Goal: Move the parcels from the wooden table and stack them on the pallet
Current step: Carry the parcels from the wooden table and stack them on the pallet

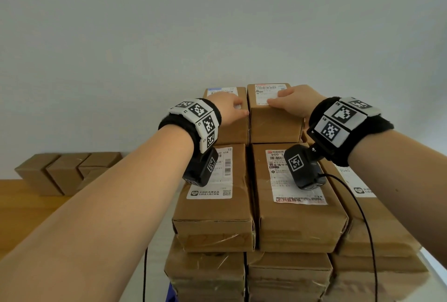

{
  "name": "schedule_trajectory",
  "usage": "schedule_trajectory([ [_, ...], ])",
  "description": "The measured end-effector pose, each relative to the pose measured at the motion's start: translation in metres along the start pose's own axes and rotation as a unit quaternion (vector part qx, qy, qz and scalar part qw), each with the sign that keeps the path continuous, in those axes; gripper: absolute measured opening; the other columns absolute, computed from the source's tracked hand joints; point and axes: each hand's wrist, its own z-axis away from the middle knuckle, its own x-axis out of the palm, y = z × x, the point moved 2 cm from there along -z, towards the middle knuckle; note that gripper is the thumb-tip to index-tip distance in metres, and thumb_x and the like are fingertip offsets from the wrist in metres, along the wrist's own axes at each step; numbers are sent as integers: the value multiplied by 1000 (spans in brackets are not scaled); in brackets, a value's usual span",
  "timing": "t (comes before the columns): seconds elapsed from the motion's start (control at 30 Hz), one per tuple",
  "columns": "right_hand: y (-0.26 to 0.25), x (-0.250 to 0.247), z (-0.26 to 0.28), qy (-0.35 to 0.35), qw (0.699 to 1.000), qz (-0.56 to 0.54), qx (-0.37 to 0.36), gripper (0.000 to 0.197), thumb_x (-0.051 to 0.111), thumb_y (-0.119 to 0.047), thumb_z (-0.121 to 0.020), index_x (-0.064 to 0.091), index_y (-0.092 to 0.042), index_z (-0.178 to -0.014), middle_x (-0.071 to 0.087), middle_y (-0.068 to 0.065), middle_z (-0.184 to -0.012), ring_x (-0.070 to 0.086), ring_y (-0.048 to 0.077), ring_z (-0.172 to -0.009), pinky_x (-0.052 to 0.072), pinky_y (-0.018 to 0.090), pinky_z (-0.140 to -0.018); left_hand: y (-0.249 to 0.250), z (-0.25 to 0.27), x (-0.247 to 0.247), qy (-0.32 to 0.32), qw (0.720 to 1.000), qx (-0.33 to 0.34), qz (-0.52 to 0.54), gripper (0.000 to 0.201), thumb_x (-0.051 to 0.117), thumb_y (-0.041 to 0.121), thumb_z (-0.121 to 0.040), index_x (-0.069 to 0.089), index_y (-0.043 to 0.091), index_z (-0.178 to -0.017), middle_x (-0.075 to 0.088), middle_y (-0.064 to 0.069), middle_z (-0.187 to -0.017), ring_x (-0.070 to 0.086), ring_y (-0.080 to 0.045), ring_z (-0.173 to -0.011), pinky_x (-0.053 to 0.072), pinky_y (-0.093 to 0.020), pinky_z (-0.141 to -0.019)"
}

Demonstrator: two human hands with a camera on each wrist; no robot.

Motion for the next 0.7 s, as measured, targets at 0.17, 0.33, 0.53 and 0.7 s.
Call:
schedule_trajectory([
  [0.17, -1, 0, 0, 10, 999, 46, -13, 47, 44, -33, -98, 50, 1, -131, 47, 19, -137, 44, 30, -124, 38, 34, -100, 1, 0, 1, -1, 1000, 5, -3, 48, 38, 38, -98, 40, 14, -140, 42, -6, -144, 39, -22, -131, 32, -31, -104],
  [0.33, -3, -1, 4, -2, 999, 42, -10, 49, 43, -32, -99, 44, -2, -136, 44, 18, -141, 41, 31, -128, 35, 33, -102, 2, -1, 1, -13, 1000, 3, 3, 50, 38, 37, -98, 35, 14, -142, 38, -6, -147, 36, -22, -134, 29, -32, -107],
  [0.53, -2, -2, 5, -19, 999, 42, -11, 52, 46, -34, -97, 40, -5, -140, 41, 15, -144, 39, 29, -130, 34, 33, -103, 2, -4, 3, -1, 1000, -13, 27, 49, 44, 35, -96, 38, 12, -139, 44, -10, -141, 44, -25, -127, 37, -31, -100],
  [0.7, 0, -5, 5, -3, 997, 72, -19, 54, 47, -39, -96, 40, -9, -140, 40, 13, -145, 38, 29, -131, 30, 36, -106, 3, -5, 2, -5, 1000, -9, 23, 51, 43, 36, -97, 36, 13, -141, 39, -9, -145, 38, -25, -132, 33, -35, -107],
])
